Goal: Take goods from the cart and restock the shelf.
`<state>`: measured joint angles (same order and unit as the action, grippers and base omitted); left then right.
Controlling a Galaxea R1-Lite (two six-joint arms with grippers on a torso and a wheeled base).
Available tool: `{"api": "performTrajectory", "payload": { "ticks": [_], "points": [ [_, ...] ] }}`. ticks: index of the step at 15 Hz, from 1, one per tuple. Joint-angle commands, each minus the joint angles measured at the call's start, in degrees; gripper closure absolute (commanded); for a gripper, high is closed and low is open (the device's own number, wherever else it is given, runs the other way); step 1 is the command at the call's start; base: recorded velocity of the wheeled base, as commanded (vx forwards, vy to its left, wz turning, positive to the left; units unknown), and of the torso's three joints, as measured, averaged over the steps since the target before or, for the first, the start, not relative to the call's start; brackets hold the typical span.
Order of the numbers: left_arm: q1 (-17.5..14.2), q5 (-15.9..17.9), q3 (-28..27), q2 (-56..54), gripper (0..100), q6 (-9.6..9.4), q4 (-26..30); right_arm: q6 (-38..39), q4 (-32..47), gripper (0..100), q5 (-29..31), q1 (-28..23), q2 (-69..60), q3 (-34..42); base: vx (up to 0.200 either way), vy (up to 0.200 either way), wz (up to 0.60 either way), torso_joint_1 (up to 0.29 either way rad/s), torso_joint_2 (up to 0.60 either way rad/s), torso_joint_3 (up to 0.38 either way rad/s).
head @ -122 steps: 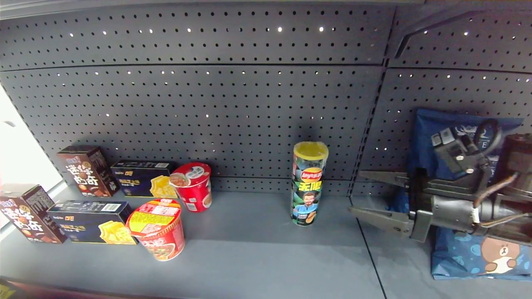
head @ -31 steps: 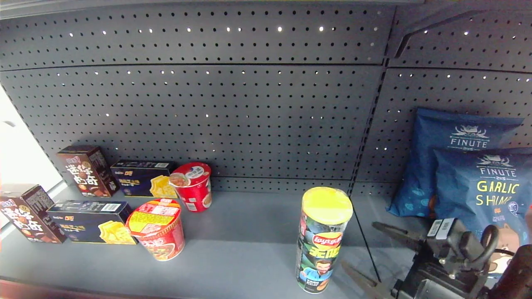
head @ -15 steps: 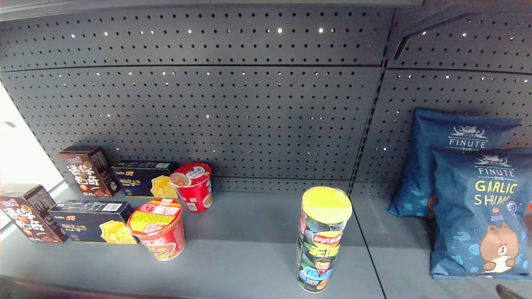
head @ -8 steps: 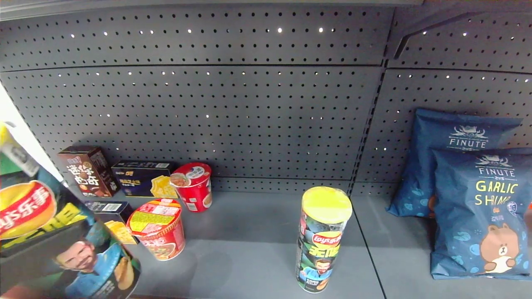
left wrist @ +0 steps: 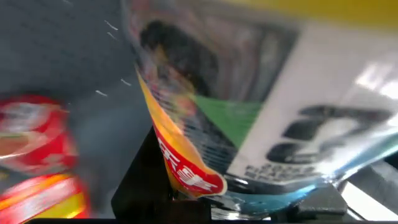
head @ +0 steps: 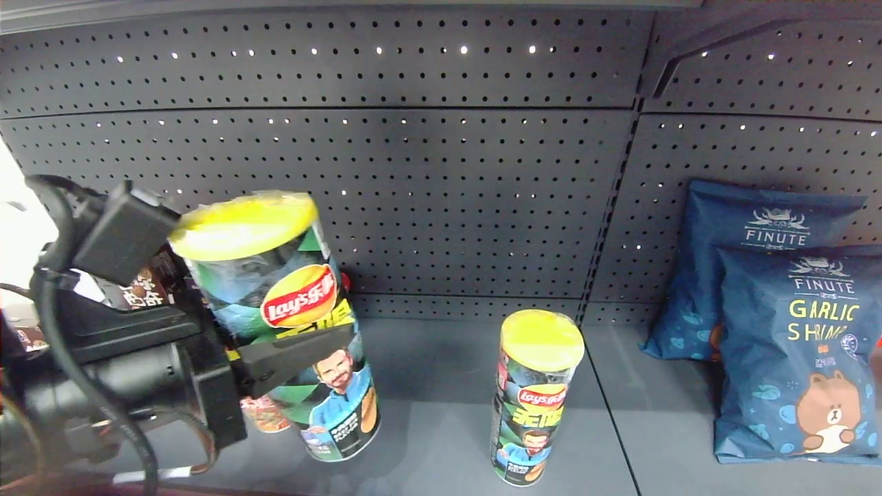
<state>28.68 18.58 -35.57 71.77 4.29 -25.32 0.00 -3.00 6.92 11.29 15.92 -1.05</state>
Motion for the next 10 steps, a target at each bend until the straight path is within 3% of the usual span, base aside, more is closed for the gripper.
{"api": "performTrajectory", "payload": {
  "ticks": [1, 4, 6, 8, 10],
  "points": [
    [-0.1, 1.9, -1.8, 8.4, 100, 0.02, -1.5, 0.0, 0.1, 0, 0.0, -0.5, -1.4, -0.2, 0.0, 0.0, 0.0, 0.0, 0.0, 0.0],
    [-0.1, 2.8, -5.6, 14.9, 100, -0.16, -4.9, 0.0, 0.1, 0, 0.1, -0.7, -1.4, -0.3, 0.0, 0.0, 0.0, 0.0, 0.0, 0.0],
    [0.0, 5.3, -9.5, 20.0, 100, -1.48, -5.2, -0.1, 0.2, 0, 0.1, -0.7, -1.4, -0.3, 0.0, 0.0, 0.0, 0.0, 0.0, 0.0],
    [-2.3, 12.9, -12.0, 26.7, 100, -2.09, -12.3, -0.1, 0.5, 0, 0.2, -0.7, -2.2, -0.3, 0.0, 0.0, 0.0, 0.0, 0.0, 0.0],
    [-2.8, 15.6, -13.4, 32.5, 100, -1.92, -20.6, -0.3, 1.3, 0, 0.2, -0.8, -2.8, -0.4, 0.0, 0.0, 0.0, 0.0, 0.0, 0.0]
  ]
}}
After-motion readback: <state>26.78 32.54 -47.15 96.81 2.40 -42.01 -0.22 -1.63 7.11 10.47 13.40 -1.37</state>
